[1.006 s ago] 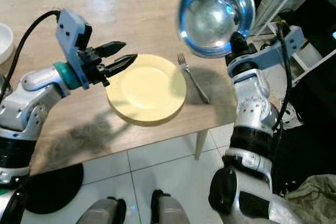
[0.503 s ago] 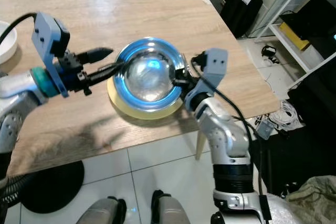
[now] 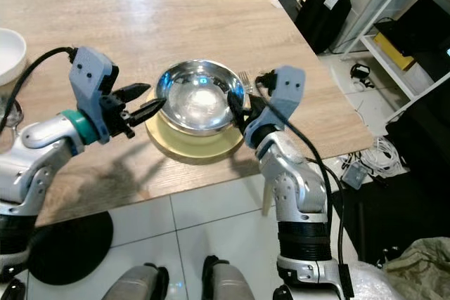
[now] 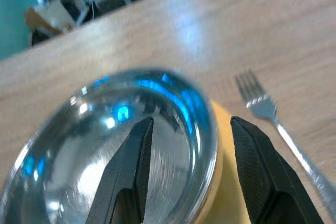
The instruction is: Setting the table
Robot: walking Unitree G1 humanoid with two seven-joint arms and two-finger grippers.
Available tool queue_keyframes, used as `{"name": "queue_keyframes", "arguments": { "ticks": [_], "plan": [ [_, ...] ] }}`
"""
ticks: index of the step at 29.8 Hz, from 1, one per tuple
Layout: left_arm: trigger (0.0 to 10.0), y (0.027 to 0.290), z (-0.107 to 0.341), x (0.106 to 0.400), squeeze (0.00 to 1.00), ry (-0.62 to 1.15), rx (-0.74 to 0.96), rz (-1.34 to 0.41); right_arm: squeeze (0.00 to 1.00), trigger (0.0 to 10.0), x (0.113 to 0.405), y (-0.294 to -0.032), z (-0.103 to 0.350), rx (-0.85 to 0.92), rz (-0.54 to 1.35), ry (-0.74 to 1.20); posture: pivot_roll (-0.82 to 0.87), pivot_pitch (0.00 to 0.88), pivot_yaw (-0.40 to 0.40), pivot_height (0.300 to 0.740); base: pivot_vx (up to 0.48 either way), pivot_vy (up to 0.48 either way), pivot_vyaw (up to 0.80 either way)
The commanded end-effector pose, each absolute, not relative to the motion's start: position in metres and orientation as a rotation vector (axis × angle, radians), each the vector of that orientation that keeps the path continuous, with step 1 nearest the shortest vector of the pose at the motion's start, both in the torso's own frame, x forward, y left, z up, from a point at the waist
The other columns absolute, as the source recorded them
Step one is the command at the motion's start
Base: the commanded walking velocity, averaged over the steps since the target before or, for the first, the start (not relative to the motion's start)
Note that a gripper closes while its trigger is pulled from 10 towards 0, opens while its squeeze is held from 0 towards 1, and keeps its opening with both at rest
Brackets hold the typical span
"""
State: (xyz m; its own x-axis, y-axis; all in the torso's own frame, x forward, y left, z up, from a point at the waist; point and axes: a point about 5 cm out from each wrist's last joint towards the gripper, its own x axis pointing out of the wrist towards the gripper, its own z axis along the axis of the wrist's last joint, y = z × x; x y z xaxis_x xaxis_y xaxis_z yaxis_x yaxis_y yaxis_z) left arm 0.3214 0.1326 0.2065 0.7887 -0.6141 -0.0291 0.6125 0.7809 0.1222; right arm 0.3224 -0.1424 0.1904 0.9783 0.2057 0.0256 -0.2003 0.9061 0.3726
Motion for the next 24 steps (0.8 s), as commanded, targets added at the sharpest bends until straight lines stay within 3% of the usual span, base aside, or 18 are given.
{"name": "queue_keyframes", "arguments": {
  "ticks": [1, 6, 12, 18, 24],
  "plan": [
    [10.0, 0.134, 0.205, 0.324, 0.00, -0.004, 0.133, -0.634, 0.00, 10.0, 0.321, -0.148, 0.194, 0.400, 0.192, -0.012, 0.16, 0.093, -0.032, 0.740, 0.000, 0.000, 0.00],
    [10.0, 0.125, 0.198, 0.359, 0.00, 0.082, 0.035, -0.466, 0.00, 10.0, 0.309, -0.180, 0.231, 0.396, 0.073, -0.308, 0.16, 0.119, -0.032, 0.740, 0.000, 0.000, 0.00],
    [10.0, 0.124, 0.208, 0.376, 0.00, 0.104, 0.010, -0.373, 0.00, 10.0, 0.303, -0.183, 0.236, 0.397, 0.056, -0.342, 0.15, 0.123, -0.022, 0.740, 0.000, 0.000, 0.00],
    [10.0, 0.112, 0.221, 0.385, 0.00, 0.082, -0.013, -0.393, 0.00, 10.0, 0.301, -0.183, 0.234, 0.408, 0.047, -0.343, 0.14, 0.124, -0.015, 0.740, 0.000, 0.000, 0.00],
    [10.0, 0.100, 0.218, 0.392, 0.00, 0.194, -0.106, -0.416, 0.00, 10.0, 0.300, -0.183, 0.233, 0.420, 0.037, -0.350, 0.14, 0.123, -0.002, 0.740, 0.000, 0.000, 0.00]
  ]
}}
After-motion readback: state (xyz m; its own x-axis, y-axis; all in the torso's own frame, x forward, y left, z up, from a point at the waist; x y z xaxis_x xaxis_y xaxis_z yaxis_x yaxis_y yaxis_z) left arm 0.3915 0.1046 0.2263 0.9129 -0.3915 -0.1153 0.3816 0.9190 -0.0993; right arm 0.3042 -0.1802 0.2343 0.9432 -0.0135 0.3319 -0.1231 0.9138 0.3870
